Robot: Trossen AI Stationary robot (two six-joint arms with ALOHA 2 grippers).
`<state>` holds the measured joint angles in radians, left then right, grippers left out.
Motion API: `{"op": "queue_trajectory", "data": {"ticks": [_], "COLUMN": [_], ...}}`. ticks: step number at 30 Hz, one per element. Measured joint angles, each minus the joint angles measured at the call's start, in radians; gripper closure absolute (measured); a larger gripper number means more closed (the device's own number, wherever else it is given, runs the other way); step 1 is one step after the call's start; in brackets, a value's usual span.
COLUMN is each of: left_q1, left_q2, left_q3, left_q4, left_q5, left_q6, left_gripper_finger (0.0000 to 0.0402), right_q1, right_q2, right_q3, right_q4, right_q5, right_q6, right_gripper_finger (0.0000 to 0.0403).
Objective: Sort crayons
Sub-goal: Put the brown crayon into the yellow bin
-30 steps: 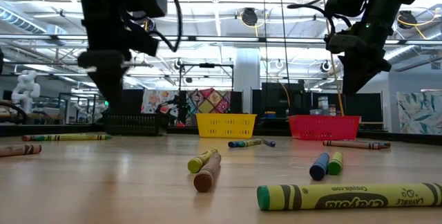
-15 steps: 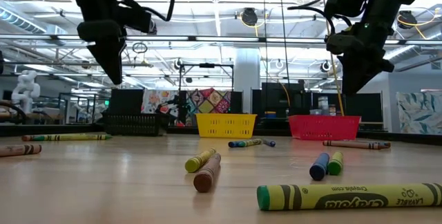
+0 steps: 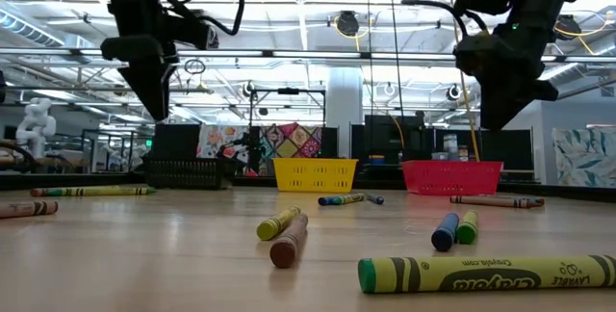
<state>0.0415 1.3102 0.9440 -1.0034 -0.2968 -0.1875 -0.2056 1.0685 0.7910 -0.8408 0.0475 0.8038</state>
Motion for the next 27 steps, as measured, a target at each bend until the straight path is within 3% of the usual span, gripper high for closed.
{"op": "queue_trajectory", "data": {"ticks": [10, 13, 27], "left_q1": [0.072, 0.072, 0.072], "left_q2": [0.0, 0.0, 0.0], "left_q3": [0.0, 0.0, 0.0], "left_q4": [0.027, 0.024, 0.014], "left_q5": [-0.022, -0.022, -0.022], "left_q6": [0.04, 0.044, 0.047], "left_gripper_finger": [0.027, 0.027, 0.027], "right_q1": [0.041, 0.05, 0.136], "right_q2": [0.175, 0.217, 0.316], "right_q3": [0.0, 0.0, -0.001], "right_q4": [-0.002, 0.0, 0.029], "right_q5": [0.009, 0.054, 0.088], "right_q6": [0.026, 0.039, 0.112], "right_gripper_finger": [0.0321, 0.0321, 0.0321]}}
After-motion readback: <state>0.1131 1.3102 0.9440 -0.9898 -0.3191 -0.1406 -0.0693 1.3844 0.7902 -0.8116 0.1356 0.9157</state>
